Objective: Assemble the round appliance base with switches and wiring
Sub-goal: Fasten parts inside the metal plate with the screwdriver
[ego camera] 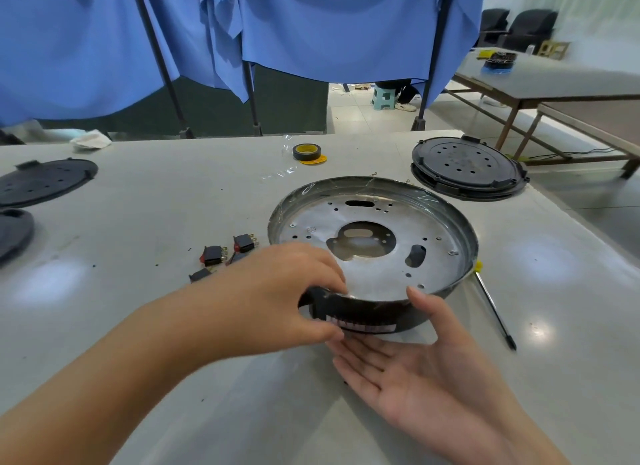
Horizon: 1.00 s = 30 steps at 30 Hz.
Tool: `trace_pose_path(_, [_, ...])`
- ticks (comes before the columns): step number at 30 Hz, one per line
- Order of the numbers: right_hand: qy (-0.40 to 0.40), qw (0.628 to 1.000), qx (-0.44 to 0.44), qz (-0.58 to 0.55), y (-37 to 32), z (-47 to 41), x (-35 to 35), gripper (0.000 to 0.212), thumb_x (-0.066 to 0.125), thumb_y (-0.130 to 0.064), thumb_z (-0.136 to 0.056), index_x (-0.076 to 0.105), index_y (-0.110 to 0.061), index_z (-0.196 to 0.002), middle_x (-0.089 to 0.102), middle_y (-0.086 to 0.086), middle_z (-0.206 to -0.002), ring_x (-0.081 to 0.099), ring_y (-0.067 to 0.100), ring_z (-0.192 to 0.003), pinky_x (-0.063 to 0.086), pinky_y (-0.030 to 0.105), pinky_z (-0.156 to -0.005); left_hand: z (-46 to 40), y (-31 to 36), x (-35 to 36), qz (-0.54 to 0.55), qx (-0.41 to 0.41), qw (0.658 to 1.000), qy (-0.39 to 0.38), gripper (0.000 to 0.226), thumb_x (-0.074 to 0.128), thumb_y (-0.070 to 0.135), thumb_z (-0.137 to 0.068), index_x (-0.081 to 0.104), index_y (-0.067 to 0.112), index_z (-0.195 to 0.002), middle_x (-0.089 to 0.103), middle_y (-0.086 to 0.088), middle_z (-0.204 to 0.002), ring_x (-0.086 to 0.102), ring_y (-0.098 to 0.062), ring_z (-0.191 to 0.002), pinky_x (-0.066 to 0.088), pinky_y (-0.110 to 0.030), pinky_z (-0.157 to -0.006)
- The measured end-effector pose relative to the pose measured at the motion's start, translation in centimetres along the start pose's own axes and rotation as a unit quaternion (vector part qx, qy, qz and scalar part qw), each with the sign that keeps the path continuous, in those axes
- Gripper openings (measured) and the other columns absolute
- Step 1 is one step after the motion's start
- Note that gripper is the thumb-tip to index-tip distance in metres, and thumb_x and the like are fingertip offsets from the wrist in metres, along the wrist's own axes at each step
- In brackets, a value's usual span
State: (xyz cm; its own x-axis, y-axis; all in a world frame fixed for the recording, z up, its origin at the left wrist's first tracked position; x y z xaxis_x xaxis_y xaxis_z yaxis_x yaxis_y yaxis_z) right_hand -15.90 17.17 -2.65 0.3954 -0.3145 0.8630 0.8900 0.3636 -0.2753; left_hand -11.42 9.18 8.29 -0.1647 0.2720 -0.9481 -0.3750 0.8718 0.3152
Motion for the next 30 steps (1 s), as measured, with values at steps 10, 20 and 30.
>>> trace_pose_path(10, [0.014,0.997,-0.044,-0.059,0.7,0.5,-0.4,0.079,0.082,-0.024,-0.051,0.058,0.016,-0.115,0.059,0.023,-0.125,0.06,0.035,-0.114,0.041,0.041,-0.103,0.2,1.4,0.0,-0.023,0.052,0.988,0.14,0.018,0.073,0.029,-0.083,0.073,0.023,-0.101,0.067,0.014,-0.102,0.058,-0.009,-0.097,0.049,-0.036,-0.086])
trace_pose_path(20, [0.021,0.995,-0.042,-0.089,2.0,1.9,-1.2,0.058,0.057,-0.018,-0.072,0.056,0.017,-0.119,0.061,0.029,-0.121,0.057,0.038,-0.117,0.04,0.045,-0.099,1.3,1.7,0.9,-0.039,0.068,0.984,0.158,0.013,0.071,0.023,-0.083,0.075,0.019,-0.095,0.068,0.011,-0.097,0.06,-0.015,-0.088,0.051,-0.039,-0.078])
trace_pose_path(30, [0.221,0.908,-0.135,0.331,-6.0,7.4,-4.6,0.019,0.075,-0.014,-0.063,0.073,0.0,-0.076,0.071,0.011,-0.071,0.065,0.019,-0.048,0.05,0.022,-0.038,1.3,1.4,1.3,-0.046,0.045,0.988,0.143,0.014,0.07,0.026,-0.086,0.074,0.023,-0.098,0.067,0.014,-0.1,0.058,-0.011,-0.091,0.05,-0.035,-0.082])
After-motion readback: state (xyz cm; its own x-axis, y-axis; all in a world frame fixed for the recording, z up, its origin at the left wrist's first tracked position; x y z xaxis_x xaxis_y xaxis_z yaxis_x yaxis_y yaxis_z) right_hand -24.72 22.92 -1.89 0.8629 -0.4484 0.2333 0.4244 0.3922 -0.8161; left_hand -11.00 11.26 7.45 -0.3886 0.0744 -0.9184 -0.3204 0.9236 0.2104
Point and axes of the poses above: each hand's wrist, its own z-axis away from the middle knuckle, its own x-axis out of the palm, y = z × x, the point moved 10 cm from there along -z, towards the middle knuckle
